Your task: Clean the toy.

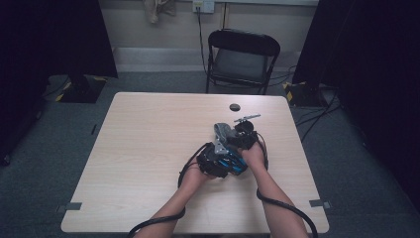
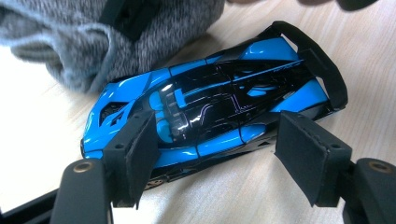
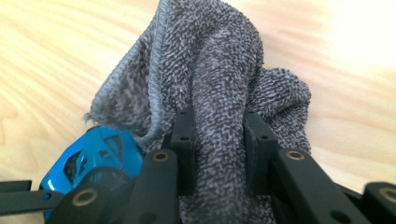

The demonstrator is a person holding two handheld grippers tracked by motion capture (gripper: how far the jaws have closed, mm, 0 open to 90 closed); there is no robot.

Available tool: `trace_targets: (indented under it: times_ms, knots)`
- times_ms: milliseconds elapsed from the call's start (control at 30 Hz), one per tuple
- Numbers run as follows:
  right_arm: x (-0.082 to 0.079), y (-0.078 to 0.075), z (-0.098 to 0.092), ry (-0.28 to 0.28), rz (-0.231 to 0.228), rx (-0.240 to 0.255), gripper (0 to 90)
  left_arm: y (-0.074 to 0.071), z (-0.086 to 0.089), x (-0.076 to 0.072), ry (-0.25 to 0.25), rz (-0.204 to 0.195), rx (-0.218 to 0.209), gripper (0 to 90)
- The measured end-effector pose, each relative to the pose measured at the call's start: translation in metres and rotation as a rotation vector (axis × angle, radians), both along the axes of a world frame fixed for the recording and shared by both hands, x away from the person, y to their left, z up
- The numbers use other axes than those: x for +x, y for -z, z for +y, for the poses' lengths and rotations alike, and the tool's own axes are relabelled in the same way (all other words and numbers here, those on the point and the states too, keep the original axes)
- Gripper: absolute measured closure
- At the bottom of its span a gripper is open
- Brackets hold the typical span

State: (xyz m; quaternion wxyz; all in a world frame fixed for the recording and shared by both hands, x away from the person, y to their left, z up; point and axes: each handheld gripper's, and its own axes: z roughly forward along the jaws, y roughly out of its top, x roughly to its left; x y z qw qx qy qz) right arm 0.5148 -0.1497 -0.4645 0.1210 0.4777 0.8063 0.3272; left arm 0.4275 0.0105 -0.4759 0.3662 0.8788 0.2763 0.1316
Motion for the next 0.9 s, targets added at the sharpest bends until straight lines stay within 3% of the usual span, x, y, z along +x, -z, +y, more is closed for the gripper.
trace_targets:
  times_ms: [100,900]
  knots:
    - [-0.002,0.003,0.002,-0.023,0.016,-0.029,69.8,0.000,0.000,0.000,-0.002,-0.005,0.001,30.0]
    - [-0.034,0.005,-0.046,-0.055,0.024,-0.047,69.5,-0.001,-0.001,0.001,-0.009,0.002,0.013,31.2]
